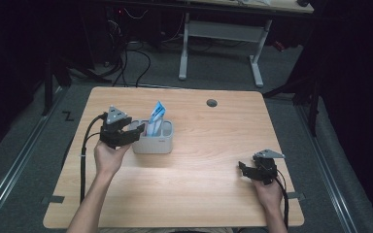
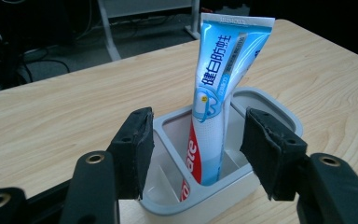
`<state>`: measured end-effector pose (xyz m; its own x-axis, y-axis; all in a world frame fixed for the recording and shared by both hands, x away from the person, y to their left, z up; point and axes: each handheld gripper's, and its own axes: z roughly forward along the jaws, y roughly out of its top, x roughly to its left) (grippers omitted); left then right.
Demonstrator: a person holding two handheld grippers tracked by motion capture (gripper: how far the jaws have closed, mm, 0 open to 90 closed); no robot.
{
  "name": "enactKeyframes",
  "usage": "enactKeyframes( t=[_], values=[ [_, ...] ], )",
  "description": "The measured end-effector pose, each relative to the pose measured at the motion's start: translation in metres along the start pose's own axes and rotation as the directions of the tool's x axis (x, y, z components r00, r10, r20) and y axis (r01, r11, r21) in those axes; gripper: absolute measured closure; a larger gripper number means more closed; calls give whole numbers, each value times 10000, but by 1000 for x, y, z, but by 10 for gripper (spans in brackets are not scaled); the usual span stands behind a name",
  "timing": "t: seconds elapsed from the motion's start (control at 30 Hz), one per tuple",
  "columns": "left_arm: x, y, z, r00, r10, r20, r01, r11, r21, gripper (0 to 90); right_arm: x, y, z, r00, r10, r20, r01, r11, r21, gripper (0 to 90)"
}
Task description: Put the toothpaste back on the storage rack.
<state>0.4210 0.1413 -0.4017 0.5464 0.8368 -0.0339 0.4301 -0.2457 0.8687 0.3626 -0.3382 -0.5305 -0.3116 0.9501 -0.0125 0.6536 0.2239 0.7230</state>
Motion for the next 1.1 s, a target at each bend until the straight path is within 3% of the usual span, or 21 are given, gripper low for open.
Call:
enactKeyframes(
  t=[0.63,0.77,1.1],
  values=[
    [14,-15,-22,9988,-445,-217,436,9983,-382,418,0,0,0,10000,-2,5,2,10000,0,307],
    [21,-21,-28,9971,-716,-249,702,9961,-530,406,0,0,0,10000,-2,4,2,10000,2,307],
    [31,-29,-40,9946,-959,-393,929,9931,-714,407,0,0,0,10000,-1,5,1,10000,2,307]
  ],
)
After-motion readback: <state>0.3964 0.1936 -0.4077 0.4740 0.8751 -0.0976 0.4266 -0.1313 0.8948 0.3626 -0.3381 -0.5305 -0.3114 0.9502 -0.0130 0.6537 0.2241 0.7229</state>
